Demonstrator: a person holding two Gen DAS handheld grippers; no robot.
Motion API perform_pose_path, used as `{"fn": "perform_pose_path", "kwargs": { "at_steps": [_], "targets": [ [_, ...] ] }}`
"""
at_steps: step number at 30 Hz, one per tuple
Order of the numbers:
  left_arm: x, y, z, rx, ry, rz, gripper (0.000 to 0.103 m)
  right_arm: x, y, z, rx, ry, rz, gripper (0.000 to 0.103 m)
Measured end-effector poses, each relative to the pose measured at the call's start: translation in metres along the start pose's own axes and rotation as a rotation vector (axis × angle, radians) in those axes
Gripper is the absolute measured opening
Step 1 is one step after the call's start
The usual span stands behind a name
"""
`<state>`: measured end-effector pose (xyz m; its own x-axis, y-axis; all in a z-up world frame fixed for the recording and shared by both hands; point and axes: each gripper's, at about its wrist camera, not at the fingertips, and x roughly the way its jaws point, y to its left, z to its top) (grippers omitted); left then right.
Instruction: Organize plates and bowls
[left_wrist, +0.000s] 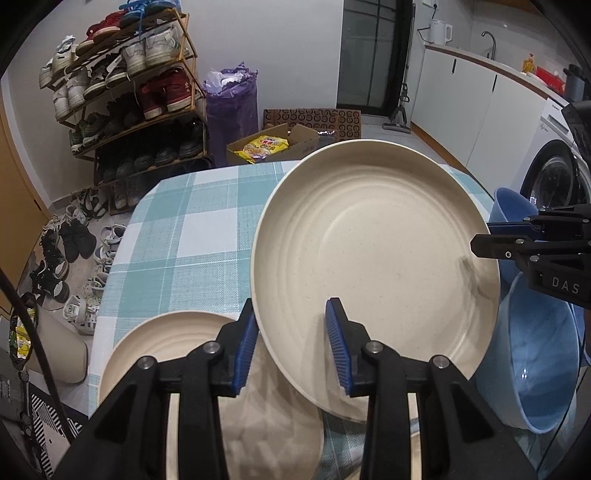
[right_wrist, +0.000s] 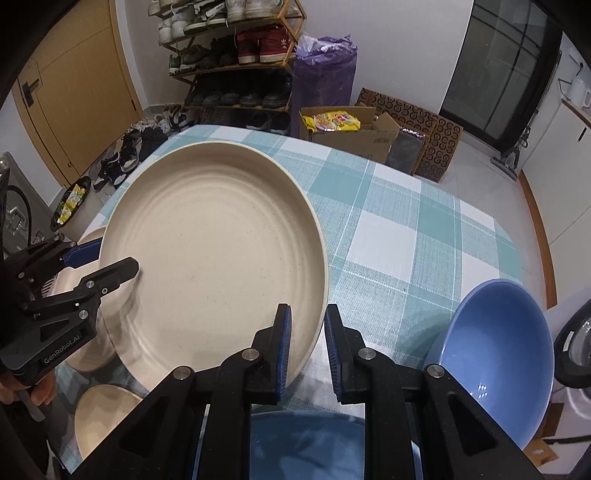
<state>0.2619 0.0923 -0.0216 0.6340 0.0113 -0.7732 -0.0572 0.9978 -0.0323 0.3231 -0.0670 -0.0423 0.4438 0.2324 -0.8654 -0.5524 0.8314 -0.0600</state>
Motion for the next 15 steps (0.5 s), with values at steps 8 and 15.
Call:
{"fn": "perform_pose_path", "kwargs": {
  "at_steps": [8, 15],
  "targets": [
    [-0.03, 0.0, -0.009, -0.006, -0.044, 0.012, 0.035, -0.027, 0.012, -0.007, -0.009, -0.051, 0.008, 0.019],
    [-0.052, 0.001, -0.015, -0.008, -0.082, 0.019, 0.035, -0.049, 0.02, -0.013, -0.011, -0.09, 0.009, 0.019]
  ]
}}
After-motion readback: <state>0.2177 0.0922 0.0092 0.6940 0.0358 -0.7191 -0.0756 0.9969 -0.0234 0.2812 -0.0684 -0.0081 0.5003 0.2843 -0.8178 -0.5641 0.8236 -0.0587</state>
